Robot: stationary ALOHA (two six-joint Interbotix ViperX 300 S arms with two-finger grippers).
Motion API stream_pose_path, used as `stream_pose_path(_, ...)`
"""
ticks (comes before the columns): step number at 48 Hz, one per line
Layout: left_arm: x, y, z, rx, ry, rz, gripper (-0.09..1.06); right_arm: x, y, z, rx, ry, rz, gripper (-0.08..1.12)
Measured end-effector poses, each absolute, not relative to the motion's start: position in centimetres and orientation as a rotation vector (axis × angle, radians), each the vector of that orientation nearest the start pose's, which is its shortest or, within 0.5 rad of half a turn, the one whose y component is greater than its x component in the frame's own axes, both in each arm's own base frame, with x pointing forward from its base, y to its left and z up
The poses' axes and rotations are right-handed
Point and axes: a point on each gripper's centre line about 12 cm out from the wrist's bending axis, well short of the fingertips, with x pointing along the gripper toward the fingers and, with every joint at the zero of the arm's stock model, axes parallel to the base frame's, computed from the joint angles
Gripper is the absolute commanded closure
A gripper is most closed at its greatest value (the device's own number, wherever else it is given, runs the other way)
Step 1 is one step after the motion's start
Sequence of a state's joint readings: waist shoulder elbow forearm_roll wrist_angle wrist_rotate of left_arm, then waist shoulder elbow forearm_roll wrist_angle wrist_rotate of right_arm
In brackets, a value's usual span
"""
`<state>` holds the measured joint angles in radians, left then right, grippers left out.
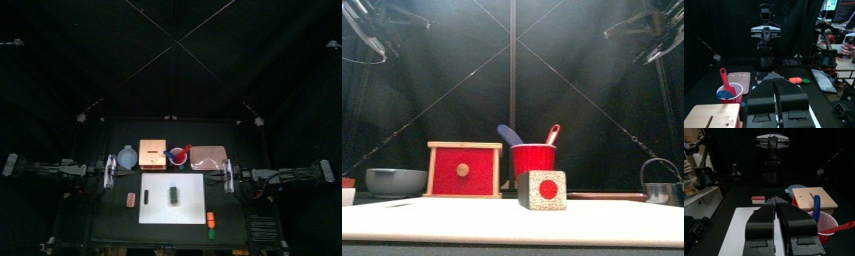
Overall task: Cut the sushi into 4 pieces with the knife
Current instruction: Pick up the knife at its handle with right hand
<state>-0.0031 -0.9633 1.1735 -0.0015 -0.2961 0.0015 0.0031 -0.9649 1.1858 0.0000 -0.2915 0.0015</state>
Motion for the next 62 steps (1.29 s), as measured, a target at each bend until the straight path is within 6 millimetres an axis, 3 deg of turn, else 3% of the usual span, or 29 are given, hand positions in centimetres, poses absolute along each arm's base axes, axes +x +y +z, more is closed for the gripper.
stream_pose_path(11, 20.9, 0.7, 27.8, -0.14, -0.013, 0.05, 0.99, 20.7, -0.8, 29.1, 0.1, -0.051, -0.045, 1.0)
stream_pose_path(25, 20.8, 2.4, 27.6, -0.225, -0.015, 0.141, 0.99, 23.1, -6.4, 30.2, 0.315, 0.106, -0.298, 0.97)
stream_pose_path(33, 20.7, 3.1, 27.3, -0.303, -0.013, 0.186, 0.98, 23.9, -9.9, 31.3, 0.387, 0.239, -0.41, 0.9)
stream_pose_path(46, 20.4, 3.9, 26.3, -0.355, 0.013, 0.237, 0.99, 25.4, -14.1, 33.5, 0.455, 0.408, -0.491, 0.51)
stream_pose_path(55, 20.2, 4.2, 26.0, -0.357, 0.019, 0.254, 0.99, 26.9, -16.1, 32.7, 0.504, 0.559, -0.498, 0.22)
stream_pose_path(62, 20.1, 4.9, 26.0, -0.363, 0.011, 0.292, 0.98, 28.0, -17.6, 32.3, 0.531, 0.654, -0.497, 0.09)
